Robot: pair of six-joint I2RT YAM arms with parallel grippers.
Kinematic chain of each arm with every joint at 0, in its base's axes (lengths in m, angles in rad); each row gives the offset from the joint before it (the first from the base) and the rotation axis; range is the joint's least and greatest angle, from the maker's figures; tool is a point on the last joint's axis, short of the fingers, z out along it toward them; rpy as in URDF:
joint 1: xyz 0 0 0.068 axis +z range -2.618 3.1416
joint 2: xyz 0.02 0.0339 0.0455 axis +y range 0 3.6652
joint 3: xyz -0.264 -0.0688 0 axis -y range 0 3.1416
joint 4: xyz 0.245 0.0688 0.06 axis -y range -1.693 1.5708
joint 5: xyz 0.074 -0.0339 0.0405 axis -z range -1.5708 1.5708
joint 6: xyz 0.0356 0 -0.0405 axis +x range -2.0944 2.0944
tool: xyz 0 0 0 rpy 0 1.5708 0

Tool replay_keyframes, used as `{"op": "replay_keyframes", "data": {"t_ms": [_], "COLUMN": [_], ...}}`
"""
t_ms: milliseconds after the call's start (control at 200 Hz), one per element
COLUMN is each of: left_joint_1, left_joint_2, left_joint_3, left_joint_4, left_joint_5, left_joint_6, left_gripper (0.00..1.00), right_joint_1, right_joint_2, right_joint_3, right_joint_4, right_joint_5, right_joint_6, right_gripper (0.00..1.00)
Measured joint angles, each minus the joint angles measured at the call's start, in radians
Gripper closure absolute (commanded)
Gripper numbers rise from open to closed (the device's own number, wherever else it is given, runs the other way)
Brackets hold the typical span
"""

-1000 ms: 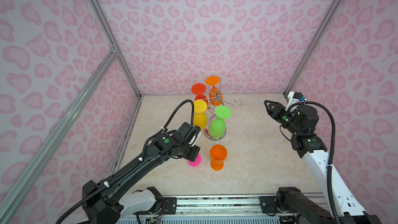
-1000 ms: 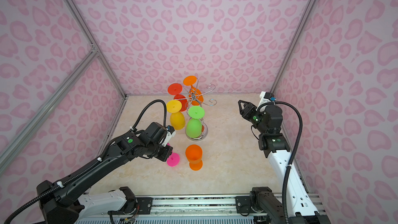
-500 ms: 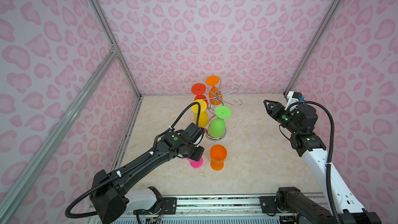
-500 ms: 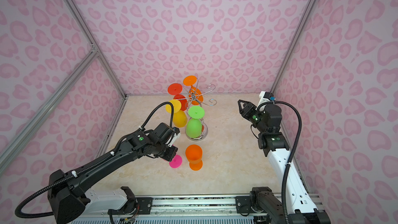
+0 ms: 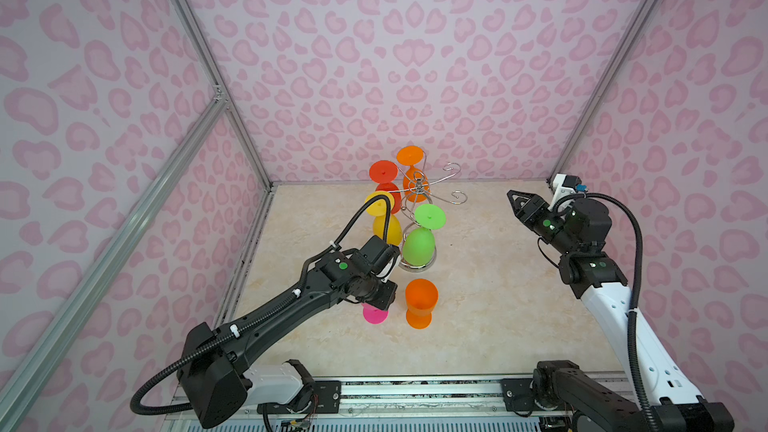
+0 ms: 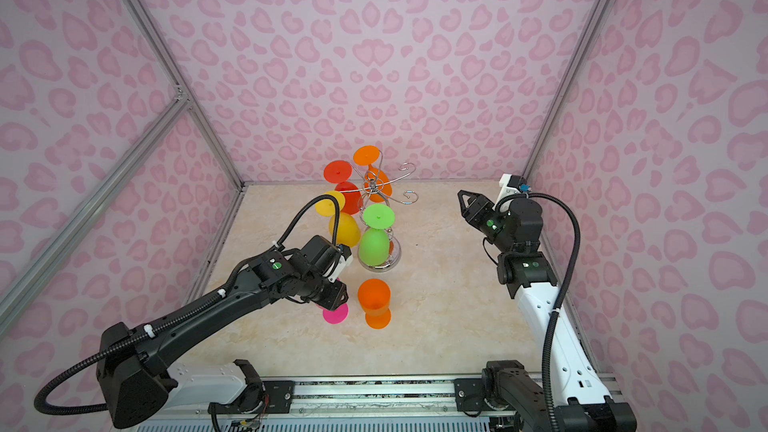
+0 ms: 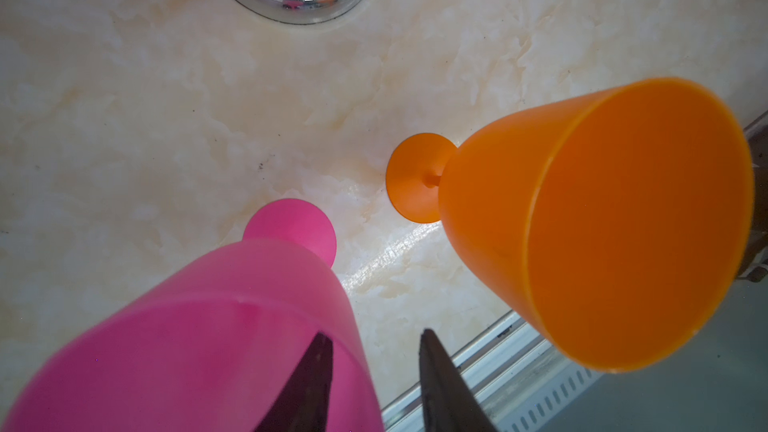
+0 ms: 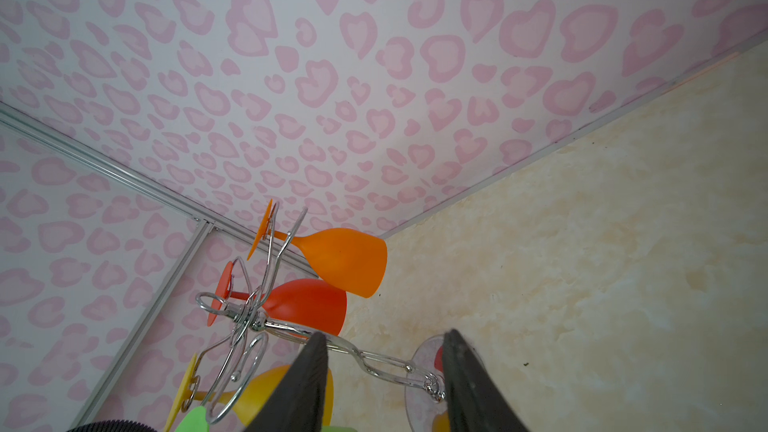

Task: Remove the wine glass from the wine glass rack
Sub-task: 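Set the pink glass down beside the orange glass and open the left gripper, then move the right gripper to the green glass foot on the rack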

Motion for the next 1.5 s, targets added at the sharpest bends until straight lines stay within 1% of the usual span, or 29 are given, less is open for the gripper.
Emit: {"op": "replay_keyframes", "data": {"t_ms": [135,210,310,430,555,665,795,910,1125,1500], "left_joint_1": [-0.001,-0.001,-0.001,-0.001,-0.001,-0.001,0.000,0.001,0.003,0.008], "left_joint_2": [-0.063,-0.111,-0.186,-0.281,-0.369,-0.427,-0.475,-0.486,-0.470,-0.470], "left_joint_3": [0.034,0.058,0.093,0.138,0.169,0.178,0.175,0.173,0.172,0.161], "left_joint_4": [-0.008,-0.013,-0.014,-0.014,-0.014,-0.004,0.027,0.059,0.086,0.097], "left_joint_5": [0.035,0.052,0.074,0.069,-0.003,-0.116,-0.266,-0.349,-0.386,-0.385], "left_joint_6": [0.000,0.000,-0.001,-0.001,-0.002,-0.001,-0.001,0.000,0.011,0.021], "left_gripper": [0.38,0.35,0.32,0.28,0.24,0.21,0.21,0.21,0.21,0.21], "right_joint_1": [0.009,0.031,0.096,0.189,0.276,0.332,0.386,0.417,0.439,0.450], "right_joint_2": [0.000,-0.001,-0.001,0.014,0.032,0.033,0.045,0.064,0.092,0.126], "right_joint_3": [0.000,0.004,0.014,0.023,0.026,0.026,0.012,0.005,0.003,0.003], "right_joint_4": [0.010,0.014,0.036,0.081,0.105,0.118,0.134,0.133,0.142,0.171], "right_joint_5": [-0.011,-0.014,-0.018,-0.030,-0.050,-0.050,-0.048,-0.047,-0.039,-0.063], "right_joint_6": [0.021,0.028,0.046,0.076,0.111,0.118,0.130,0.135,0.143,0.167], "right_gripper": [0.54,0.53,0.53,0.53,0.53,0.54,0.56,0.57,0.61,0.69]}}
